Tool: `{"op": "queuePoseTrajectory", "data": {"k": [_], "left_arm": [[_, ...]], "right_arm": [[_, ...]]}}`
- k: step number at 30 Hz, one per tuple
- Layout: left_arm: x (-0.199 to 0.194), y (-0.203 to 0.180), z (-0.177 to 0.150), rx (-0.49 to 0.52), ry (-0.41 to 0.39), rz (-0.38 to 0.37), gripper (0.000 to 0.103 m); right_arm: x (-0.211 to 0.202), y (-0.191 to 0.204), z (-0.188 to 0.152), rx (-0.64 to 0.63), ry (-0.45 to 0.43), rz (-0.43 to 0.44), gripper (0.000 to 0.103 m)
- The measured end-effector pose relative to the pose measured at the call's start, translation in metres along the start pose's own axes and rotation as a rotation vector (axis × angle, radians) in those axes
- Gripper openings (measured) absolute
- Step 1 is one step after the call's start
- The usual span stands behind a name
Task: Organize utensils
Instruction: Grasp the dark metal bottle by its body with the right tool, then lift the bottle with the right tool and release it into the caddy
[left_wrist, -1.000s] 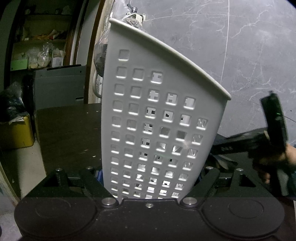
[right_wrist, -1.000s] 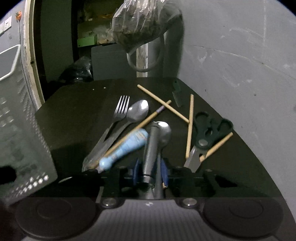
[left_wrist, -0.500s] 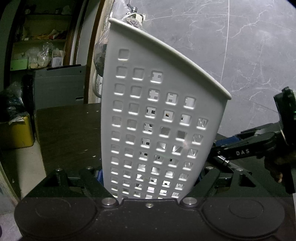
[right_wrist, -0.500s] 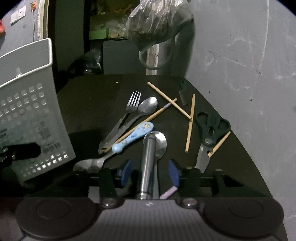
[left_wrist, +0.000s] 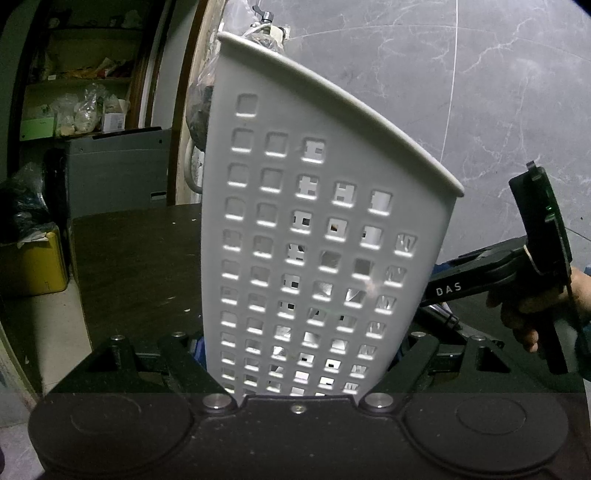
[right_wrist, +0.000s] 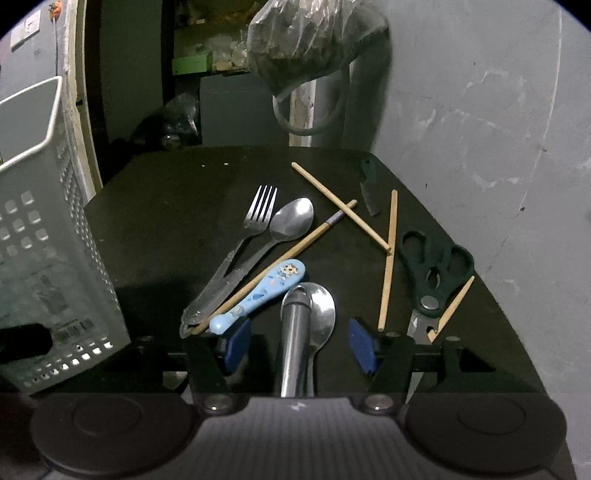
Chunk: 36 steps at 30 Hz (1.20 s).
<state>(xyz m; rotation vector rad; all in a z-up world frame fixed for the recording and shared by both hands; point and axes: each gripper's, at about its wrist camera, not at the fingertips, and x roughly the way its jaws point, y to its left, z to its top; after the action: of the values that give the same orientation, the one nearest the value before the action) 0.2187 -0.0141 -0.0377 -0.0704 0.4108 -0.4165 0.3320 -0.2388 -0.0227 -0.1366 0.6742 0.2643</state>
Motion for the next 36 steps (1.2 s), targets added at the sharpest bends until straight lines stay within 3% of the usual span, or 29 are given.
{"op": "queuePoseTrajectory", "data": {"k": [1, 3, 8, 10, 17, 21, 36], "left_arm": [[0.0, 0.0, 0.0, 0.0, 0.0, 0.0, 0.083], [0.0, 0.0, 0.0, 0.0, 0.0, 0.0, 0.083], [0.0, 0.0, 0.0, 0.0, 0.001, 0.001, 0.083], [0.0, 0.0, 0.0, 0.0, 0.001, 0.001, 0.083], [0.0, 0.0, 0.0, 0.0, 0.001, 0.0, 0.083], [0.001, 0.0, 0.0, -0.001, 0.001, 0.0, 0.083], [0.002, -0.001, -0.001, 0.005, 0.002, 0.004, 0.083]], "right_arm": [[0.001, 0.0, -0.001, 0.003, 0.002, 0.0, 0.06], [0.003, -0.001, -0.002, 0.008, 0.007, -0.006, 0.041], [0.003, -0.003, -0.004, 0.027, 0.005, 0.004, 0.03], [0.001, -0.002, -0.004, 0.025, 0.001, 0.012, 0.02], [-0.004, -0.002, -0.005, 0.048, -0.011, 0.027, 0.02], [-0.021, -0.004, -0.005, 0.075, -0.063, 0.037, 0.02], [-0.115, 0.006, -0.018, 0.074, -0.428, 0.121, 0.02]]}}
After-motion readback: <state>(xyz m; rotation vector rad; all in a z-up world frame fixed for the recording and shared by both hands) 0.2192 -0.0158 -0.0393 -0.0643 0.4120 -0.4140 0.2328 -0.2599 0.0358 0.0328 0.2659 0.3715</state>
